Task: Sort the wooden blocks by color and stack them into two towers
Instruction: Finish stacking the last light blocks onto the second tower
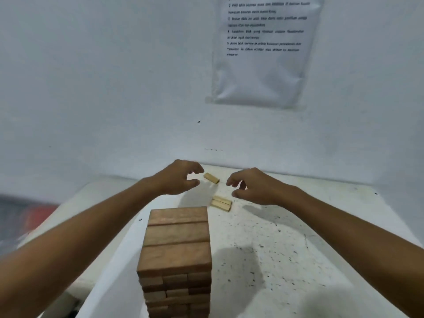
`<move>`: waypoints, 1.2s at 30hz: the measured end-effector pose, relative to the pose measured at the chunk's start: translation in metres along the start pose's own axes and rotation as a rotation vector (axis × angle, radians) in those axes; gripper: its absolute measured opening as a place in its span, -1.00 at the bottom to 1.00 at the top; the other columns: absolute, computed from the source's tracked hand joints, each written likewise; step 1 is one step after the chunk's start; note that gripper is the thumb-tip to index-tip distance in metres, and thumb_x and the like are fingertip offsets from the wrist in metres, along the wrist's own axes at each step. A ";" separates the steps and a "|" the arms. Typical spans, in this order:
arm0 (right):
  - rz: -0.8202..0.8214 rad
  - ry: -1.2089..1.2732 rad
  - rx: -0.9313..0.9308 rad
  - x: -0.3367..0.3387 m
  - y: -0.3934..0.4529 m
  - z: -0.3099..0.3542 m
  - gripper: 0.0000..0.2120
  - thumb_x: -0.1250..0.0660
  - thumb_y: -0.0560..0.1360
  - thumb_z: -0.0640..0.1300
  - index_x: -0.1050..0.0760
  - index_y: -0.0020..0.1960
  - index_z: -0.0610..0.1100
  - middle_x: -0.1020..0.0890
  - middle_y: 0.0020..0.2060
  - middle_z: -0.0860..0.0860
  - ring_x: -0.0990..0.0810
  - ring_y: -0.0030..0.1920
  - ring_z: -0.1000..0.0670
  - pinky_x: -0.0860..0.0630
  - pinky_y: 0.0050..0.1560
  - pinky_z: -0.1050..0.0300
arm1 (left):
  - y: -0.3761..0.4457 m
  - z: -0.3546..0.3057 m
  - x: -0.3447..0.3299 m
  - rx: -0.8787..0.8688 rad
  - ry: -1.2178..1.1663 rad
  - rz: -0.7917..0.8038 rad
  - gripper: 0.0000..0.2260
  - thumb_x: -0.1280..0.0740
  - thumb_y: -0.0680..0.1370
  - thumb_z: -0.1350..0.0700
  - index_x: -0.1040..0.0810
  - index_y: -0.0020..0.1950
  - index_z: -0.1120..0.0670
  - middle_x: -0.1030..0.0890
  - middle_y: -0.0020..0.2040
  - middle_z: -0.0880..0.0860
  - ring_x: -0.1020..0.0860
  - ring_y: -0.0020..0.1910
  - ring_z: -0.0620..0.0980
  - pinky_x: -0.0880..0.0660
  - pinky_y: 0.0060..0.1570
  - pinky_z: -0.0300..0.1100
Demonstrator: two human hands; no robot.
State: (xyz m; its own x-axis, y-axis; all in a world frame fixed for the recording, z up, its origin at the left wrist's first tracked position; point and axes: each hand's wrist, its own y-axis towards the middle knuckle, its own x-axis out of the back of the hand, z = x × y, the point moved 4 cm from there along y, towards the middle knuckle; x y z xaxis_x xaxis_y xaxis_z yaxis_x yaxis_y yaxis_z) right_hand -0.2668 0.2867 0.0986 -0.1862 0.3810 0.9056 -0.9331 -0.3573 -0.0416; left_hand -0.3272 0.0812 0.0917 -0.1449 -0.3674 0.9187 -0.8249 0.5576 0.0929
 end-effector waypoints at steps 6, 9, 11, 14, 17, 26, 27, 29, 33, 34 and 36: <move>0.028 -0.151 0.050 -0.052 0.035 -0.015 -0.60 -0.28 0.56 0.03 -0.44 0.36 -0.06 -0.49 0.28 -0.04 -0.43 0.27 -0.05 -0.44 0.17 0.02 | 0.045 0.026 -0.060 -0.013 0.171 0.074 -0.50 -0.25 0.57 0.23 -0.29 0.51 0.07 -0.28 0.52 0.01 -0.16 0.53 0.04 -0.25 0.41 -0.01; 0.010 -0.342 0.033 -0.071 0.039 -0.015 -0.53 -0.18 0.57 0.20 -0.45 0.30 -0.12 -0.43 0.22 -0.10 -0.35 0.23 -0.10 -0.37 0.12 -0.01 | 0.053 0.032 -0.074 -0.059 0.248 0.092 -0.51 -0.19 0.58 0.25 -0.29 0.52 0.07 -0.25 0.54 -0.01 -0.13 0.54 0.04 -0.32 0.36 0.07; 0.000 -0.368 0.006 -0.079 0.039 -0.015 -0.53 -0.15 0.58 0.20 -0.45 0.27 -0.15 -0.40 0.22 -0.11 -0.33 0.22 -0.12 -0.35 0.14 -0.03 | 0.052 0.034 -0.079 -0.145 0.202 -0.038 -0.67 -0.19 0.60 0.19 -0.48 0.36 0.10 -0.48 0.37 0.03 -0.38 0.37 0.08 -0.48 0.16 0.11; -0.052 -0.276 0.008 -0.082 0.036 -0.014 -0.56 -0.21 0.59 0.12 -0.41 0.33 -0.16 -0.40 0.23 -0.10 -0.35 0.23 -0.12 -0.37 0.15 0.00 | 0.047 0.041 -0.080 -0.180 0.146 -0.198 -0.82 -0.29 0.57 0.16 -0.63 0.12 0.11 -0.63 0.03 0.02 -0.56 0.05 0.07 -0.55 -0.08 0.03; -0.036 -0.115 -0.038 -0.080 0.031 -0.016 -0.58 -0.31 0.56 0.06 -0.37 0.32 -0.12 -0.45 0.20 -0.06 -0.41 0.16 -0.07 -0.38 0.05 0.06 | 0.043 0.043 -0.074 -0.153 0.109 -0.223 -0.81 -0.34 0.58 0.06 -0.68 0.04 0.13 -0.66 -0.08 0.06 -0.58 -0.07 0.07 -0.52 -0.06 -0.01; 0.055 0.032 -0.141 -0.069 0.008 -0.017 -0.64 -0.42 0.49 -0.08 -0.38 0.21 -0.09 -0.53 0.10 -0.09 -0.52 0.01 -0.06 -0.48 -0.02 0.05 | 0.010 0.040 -0.044 -0.063 0.028 -0.151 -0.71 -0.36 0.55 -0.07 -0.67 0.03 0.13 -0.67 -0.13 0.04 -0.59 -0.16 -0.03 -0.52 -0.09 -0.15; 0.052 0.043 -0.149 -0.069 0.006 -0.018 -0.65 -0.43 0.48 -0.08 -0.40 0.19 -0.09 -0.54 0.09 -0.08 -0.52 -0.01 -0.05 -0.48 -0.04 0.07 | 0.007 0.039 -0.037 -0.058 0.020 -0.166 -0.78 -0.39 0.55 0.02 -0.67 0.05 0.16 -0.67 -0.11 0.06 -0.59 -0.16 -0.02 -0.53 -0.07 -0.13; 0.045 0.057 -0.162 -0.066 0.001 -0.020 -0.66 -0.45 0.45 -0.09 -0.43 0.16 -0.09 -0.54 0.06 -0.06 -0.51 -0.04 -0.03 -0.45 -0.10 0.13 | -0.002 0.032 -0.019 -0.049 -0.023 -0.204 -0.82 -0.40 0.53 0.06 -0.68 0.00 0.15 -0.66 -0.15 0.03 -0.56 -0.22 -0.06 -0.52 -0.11 -0.16; 0.036 0.092 -0.201 -0.061 -0.009 -0.024 -0.70 -0.46 0.42 -0.16 -0.48 0.11 -0.11 -0.52 -0.01 -0.01 -0.50 -0.12 0.02 -0.45 -0.18 0.15 | -0.017 0.026 0.018 -0.017 -0.036 -0.247 -0.84 -0.42 0.53 0.05 -0.67 -0.03 0.13 -0.64 -0.19 -0.04 -0.57 -0.22 -0.11 -0.49 -0.19 -0.27; 0.036 0.108 -0.211 -0.060 -0.013 -0.023 -0.72 -0.46 0.42 -0.19 -0.50 0.10 -0.13 -0.53 -0.03 -0.02 -0.51 -0.16 0.02 -0.49 -0.18 0.13 | -0.023 0.023 0.029 -0.013 -0.027 -0.261 -0.86 -0.43 0.53 0.07 -0.67 0.00 0.12 -0.64 -0.17 -0.05 -0.57 -0.21 -0.12 -0.50 -0.17 -0.26; 0.029 0.163 -0.235 -0.058 -0.024 -0.021 -0.79 -0.44 0.42 -0.27 -0.53 0.04 -0.16 -0.57 -0.11 -0.07 -0.54 -0.32 0.03 -0.55 -0.30 0.12 | -0.035 0.015 0.049 -0.017 -0.021 -0.285 -0.88 -0.43 0.53 0.11 -0.67 0.01 0.11 -0.64 -0.15 -0.04 -0.58 -0.20 -0.11 -0.50 -0.16 -0.24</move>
State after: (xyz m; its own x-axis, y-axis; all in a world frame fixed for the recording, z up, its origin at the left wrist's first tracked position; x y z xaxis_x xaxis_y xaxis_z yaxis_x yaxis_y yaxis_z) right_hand -0.2406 0.2913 0.0379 -0.2431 0.5127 0.8235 -0.9689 -0.1695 -0.1805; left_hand -0.3138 0.0329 0.1278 0.0802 -0.5261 0.8466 -0.8248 0.4419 0.3527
